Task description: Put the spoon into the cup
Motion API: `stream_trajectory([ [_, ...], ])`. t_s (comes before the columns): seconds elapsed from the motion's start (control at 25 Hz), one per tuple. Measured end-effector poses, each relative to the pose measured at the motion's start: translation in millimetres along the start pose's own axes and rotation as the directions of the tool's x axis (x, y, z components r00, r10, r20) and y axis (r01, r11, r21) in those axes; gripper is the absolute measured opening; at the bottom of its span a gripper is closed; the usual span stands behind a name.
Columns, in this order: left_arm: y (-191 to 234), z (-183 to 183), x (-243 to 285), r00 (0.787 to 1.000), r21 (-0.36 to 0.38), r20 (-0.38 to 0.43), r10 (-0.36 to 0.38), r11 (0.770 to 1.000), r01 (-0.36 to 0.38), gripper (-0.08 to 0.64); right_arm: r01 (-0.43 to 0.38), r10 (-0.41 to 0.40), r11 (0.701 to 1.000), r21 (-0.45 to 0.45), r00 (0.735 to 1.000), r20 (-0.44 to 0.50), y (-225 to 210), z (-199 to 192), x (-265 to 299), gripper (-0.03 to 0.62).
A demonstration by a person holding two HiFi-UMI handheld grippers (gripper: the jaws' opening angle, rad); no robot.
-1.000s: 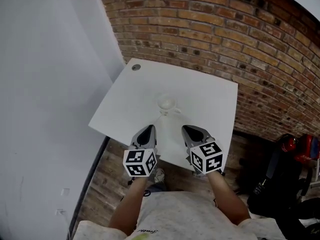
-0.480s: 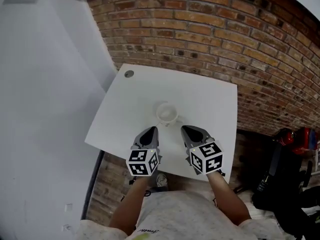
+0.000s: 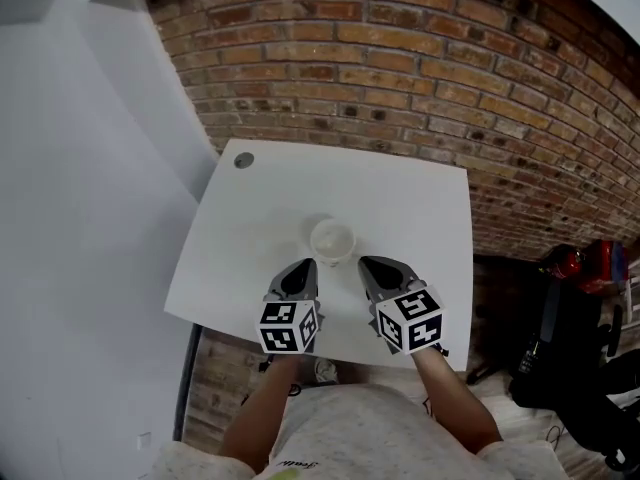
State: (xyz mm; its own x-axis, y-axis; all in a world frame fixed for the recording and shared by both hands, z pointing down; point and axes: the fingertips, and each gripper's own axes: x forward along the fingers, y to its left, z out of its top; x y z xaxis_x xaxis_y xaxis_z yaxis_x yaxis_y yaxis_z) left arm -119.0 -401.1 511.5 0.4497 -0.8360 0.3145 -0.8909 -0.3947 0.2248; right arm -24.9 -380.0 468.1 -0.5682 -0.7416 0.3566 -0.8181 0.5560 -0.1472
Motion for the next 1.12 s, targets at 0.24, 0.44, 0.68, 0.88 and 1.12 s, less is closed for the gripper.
stream_trajectory([
  [0.24,9.6,-2.2,15.2,0.998,0.009,-0.041,-0.037,0.999,0.038,0.006,0.026,-0.026,1.000,0.018,1.000,-0.002,-1.2,2.6,14.9,0.009],
  [0.44,17.8,-4.5,25.7,0.996,0.012,-0.068,-0.054,0.998,0.055,0.008,0.049,-0.049,0.998,0.028,0.999,-0.006,-4.7,1.5,23.2,0.009],
  [0.68,17.4,-8.4,33.7,0.991,0.030,-0.099,-0.092,0.995,0.095,0.008,0.071,-0.070,0.997,0.042,0.997,-0.008,-7.2,0.6,29.0,0.009],
  [0.88,16.7,-8.8,38.2,0.988,0.015,-0.103,-0.114,0.993,0.116,0.009,0.082,-0.081,0.996,0.046,0.997,-0.011,-8.9,0.7,31.0,0.009],
  [1.12,16.2,-10.0,37.3,0.987,0.005,-0.101,-0.127,0.992,0.128,0.071,0.084,-0.083,0.995,0.050,0.996,-0.014,-7.0,-1.2,30.7,0.009],
])
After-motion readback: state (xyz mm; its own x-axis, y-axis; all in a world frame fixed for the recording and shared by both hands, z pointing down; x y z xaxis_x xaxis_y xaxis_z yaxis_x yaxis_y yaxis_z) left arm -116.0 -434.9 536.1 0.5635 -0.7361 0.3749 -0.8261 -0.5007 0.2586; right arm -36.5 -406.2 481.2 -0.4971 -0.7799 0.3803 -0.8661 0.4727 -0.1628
